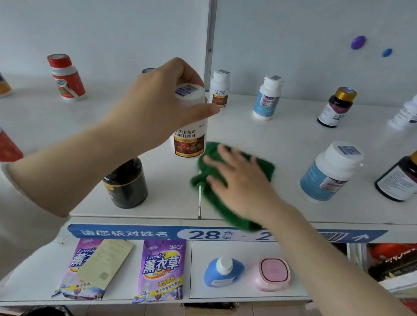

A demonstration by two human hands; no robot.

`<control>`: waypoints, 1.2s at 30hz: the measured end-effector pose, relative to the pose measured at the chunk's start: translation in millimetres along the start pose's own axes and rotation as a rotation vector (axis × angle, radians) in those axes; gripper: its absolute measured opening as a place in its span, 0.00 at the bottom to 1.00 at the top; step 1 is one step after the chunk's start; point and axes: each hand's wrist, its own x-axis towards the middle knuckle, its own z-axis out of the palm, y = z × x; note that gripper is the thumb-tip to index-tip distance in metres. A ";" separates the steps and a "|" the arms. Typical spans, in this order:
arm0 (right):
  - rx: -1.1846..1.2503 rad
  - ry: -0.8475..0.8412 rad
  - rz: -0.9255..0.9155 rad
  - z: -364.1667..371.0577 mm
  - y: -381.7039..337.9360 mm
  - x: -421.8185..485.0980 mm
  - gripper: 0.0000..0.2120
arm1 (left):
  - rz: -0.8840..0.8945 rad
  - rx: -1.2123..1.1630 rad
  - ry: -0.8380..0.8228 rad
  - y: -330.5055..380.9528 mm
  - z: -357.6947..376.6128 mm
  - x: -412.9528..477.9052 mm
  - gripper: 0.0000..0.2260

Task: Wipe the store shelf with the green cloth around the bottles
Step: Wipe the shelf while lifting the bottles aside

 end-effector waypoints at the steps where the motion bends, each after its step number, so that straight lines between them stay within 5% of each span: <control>1: -0.035 -0.008 0.144 -7.0 17.8 13.0 0.23 | 0.002 -0.001 -0.001 0.1 1.0 0.1 0.16; 6: -0.033 -0.010 0.656 -23.6 69.6 57.7 0.25 | 0.031 -0.008 0.006 0.6 3.2 -0.8 0.16; 11: -0.038 0.001 0.765 -22.4 48.9 58.0 0.26 | 0.032 -0.050 -0.035 2.1 10.0 -2.8 0.19; 17: -0.045 -0.049 0.509 -9.6 12.1 28.6 0.25 | 0.025 -0.092 -0.178 0.3 38.4 -10.2 0.16; 21: -0.041 -0.309 0.459 -38.8 13.5 27.7 0.26 | 0.017 -0.098 -0.246 -1.9 55.8 -13.9 0.16; 28: -0.540 -0.649 0.219 -95.1 1.9 42.5 0.23 | 0.032 -0.080 -0.269 4.1 72.5 -17.6 0.16; 36: -0.783 -0.659 -0.052 -95.6 40.4 57.4 0.35 | -0.050 -0.028 -0.230 12.6 82.4 -23.0 0.21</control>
